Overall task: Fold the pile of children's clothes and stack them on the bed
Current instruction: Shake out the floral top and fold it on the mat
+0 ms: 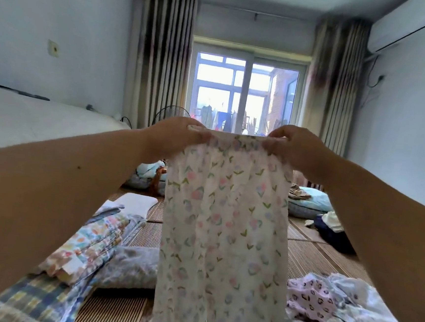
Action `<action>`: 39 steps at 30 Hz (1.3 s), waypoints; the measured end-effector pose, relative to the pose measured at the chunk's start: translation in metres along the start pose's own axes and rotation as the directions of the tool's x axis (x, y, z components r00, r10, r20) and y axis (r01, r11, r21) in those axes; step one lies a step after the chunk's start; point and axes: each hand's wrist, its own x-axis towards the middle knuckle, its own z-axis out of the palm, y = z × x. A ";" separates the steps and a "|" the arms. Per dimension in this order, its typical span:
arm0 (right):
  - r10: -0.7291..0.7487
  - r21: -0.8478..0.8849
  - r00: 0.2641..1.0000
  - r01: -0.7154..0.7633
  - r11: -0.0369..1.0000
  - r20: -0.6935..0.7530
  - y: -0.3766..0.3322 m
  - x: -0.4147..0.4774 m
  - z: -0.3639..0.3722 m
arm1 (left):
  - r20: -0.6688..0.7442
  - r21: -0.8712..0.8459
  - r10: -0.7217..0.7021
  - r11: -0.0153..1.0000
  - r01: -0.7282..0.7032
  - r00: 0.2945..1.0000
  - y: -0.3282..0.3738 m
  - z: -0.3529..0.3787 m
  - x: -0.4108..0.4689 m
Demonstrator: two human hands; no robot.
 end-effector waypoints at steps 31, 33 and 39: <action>0.292 0.264 0.942 -0.242 0.934 -0.168 -0.014 0.007 0.026 | -0.231 -0.028 -0.380 0.923 0.385 0.896 0.010 -0.001 0.013; 0.314 0.306 0.930 -0.248 0.919 -0.190 -0.025 0.012 0.034 | -0.233 0.006 -0.385 0.918 0.397 0.893 0.019 0.007 0.022; 0.190 0.438 0.970 -0.106 0.893 -0.152 -0.046 0.018 0.048 | 0.013 -0.483 -0.336 0.823 0.300 0.942 0.062 0.027 0.024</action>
